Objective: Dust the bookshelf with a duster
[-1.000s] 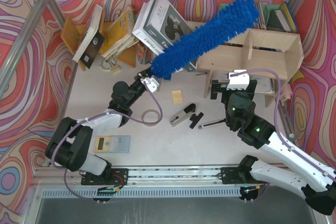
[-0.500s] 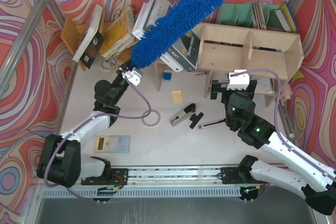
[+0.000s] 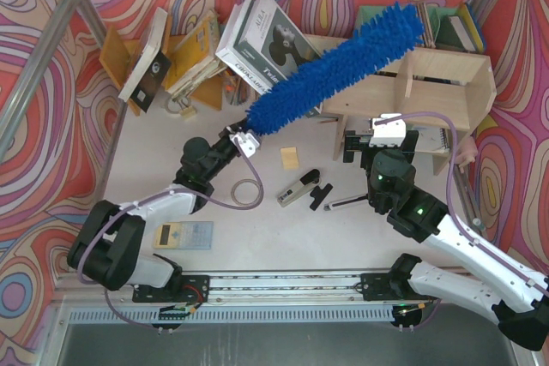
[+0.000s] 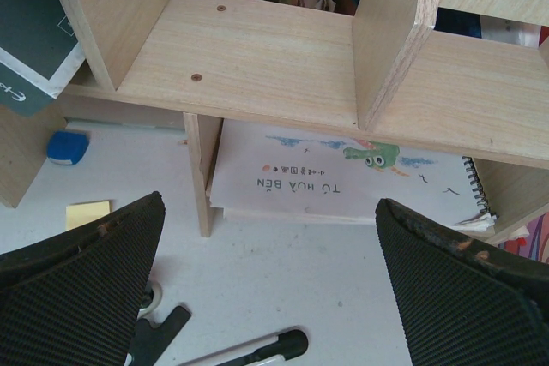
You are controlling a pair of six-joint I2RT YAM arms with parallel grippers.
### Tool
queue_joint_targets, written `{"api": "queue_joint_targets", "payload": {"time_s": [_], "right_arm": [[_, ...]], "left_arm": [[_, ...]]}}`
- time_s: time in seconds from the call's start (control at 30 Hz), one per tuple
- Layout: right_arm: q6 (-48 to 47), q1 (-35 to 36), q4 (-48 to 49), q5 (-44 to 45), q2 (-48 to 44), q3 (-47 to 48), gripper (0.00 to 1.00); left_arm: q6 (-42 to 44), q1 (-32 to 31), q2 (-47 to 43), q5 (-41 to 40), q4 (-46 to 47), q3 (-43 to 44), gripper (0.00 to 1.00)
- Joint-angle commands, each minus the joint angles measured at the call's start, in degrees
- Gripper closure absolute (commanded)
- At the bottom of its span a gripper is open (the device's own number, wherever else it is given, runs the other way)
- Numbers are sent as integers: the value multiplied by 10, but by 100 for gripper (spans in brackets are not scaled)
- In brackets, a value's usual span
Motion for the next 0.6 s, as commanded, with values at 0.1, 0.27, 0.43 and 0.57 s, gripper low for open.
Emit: {"api": "queue_joint_targets", "payload": {"time_s": [0.1,0.27,0.43,0.57], "right_arm": [[0,0,3,2,0,11,1],[2,0,2,1,0,12,1],[1,1,1,1,-2,11,1],[2,0,0,0,-2,11,1]], "left_arm": [[-10,-34,39,-24,71,-22,100],[-8,-46,56,-32,80,-28,100],[15,-47,37,-52,75,-31,100],[25,-44,-5,-51,19,-10,100]]}}
